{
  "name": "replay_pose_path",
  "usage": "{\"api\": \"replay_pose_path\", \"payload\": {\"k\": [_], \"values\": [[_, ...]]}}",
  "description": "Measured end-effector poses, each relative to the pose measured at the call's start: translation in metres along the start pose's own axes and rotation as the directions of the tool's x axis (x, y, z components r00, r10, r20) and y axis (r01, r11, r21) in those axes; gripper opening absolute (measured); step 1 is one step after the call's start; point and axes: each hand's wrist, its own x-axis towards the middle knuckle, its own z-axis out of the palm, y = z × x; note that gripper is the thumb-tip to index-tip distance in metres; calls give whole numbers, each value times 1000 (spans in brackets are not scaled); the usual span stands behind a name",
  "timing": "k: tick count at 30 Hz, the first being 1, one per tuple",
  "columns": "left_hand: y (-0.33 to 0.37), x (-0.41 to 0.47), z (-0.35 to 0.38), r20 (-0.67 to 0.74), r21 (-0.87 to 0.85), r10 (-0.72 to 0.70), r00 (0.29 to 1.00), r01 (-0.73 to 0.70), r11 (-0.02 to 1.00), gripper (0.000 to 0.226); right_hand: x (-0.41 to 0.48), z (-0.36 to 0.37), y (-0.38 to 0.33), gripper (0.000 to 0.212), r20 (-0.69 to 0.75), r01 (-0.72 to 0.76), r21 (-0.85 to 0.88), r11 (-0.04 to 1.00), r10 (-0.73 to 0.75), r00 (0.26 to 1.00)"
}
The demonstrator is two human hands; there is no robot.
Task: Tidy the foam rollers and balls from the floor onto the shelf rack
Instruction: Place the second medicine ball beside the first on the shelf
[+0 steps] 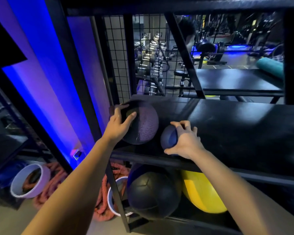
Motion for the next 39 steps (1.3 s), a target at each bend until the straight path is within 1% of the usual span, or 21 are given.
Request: {"api": "replay_pose_path", "payload": {"k": [2,3,4,6,7,9,10,12,13,16,19,22,26,30,32,33,35,37,39], "values": [[6,-5,0,-19,34,15,1000,-15,999,39,-2,2,-3,116,-7,4,-8,1000,-4,1000],[11,-7,1,-33,100,65,997,-61,993,44,-2,2,-5,117,-9,1,-10,1000,-1,1000],[16,-9,1,-51,201,139,989,-126,971,50,-2,2,-6,117,-8,-4,-11,1000,4,1000],[23,-12,2,-74,407,293,953,-239,882,57,-1,1,-7,118,1,-12,-10,1000,13,1000],[25,-12,3,-69,461,343,937,-275,844,57,-2,1,-7,119,6,-16,-8,1000,16,1000],[31,-12,6,-35,471,388,921,-327,819,55,-4,3,-4,120,2,-20,-4,1000,20,1000],[33,-12,8,-17,432,383,924,-339,836,53,-6,4,-4,121,-5,-22,-4,1000,22,1000],[36,-12,13,1,367,324,946,-302,880,50,-9,8,-3,122,-22,-27,-15,1000,27,999],[35,-12,13,-7,383,300,954,-275,882,51,-11,10,-4,122,-33,-27,-26,999,26,999],[31,-14,11,-43,444,298,954,-249,861,51,-14,14,-6,122,-58,-34,-42,999,32,998],[27,-15,8,-61,413,281,958,-232,881,46,-15,14,-8,122,-60,-39,-42,998,36,998],[24,-16,4,-68,392,264,962,-218,894,46,-16,13,-10,123,-59,-49,-36,998,47,997],[26,-16,-1,-32,388,223,974,-193,901,56,-18,9,-15,127,-40,-57,-63,996,55,998],[38,-11,-1,85,472,167,982,-187,861,58,-21,-2,-19,136,13,-79,-88,993,80,997],[46,-12,-4,100,532,179,979,-204,822,62,-23,-6,-18,140,39,-84,-47,995,86,995],[50,-15,-7,74,531,191,979,-201,823,66,-24,-7,-17,141,48,-95,-14,995,95,994],[51,-25,-10,29,469,171,985,-164,868,73,-26,-6,-13,144,58,-132,60,989,129,990],[40,-39,-4,81,471,135,988,-157,868,80,-29,-4,-10,143,60,-150,90,985,145,988],[27,-49,5,108,490,143,984,-178,853,86,-31,-2,-10,137,31,-139,72,988,137,990]]}}
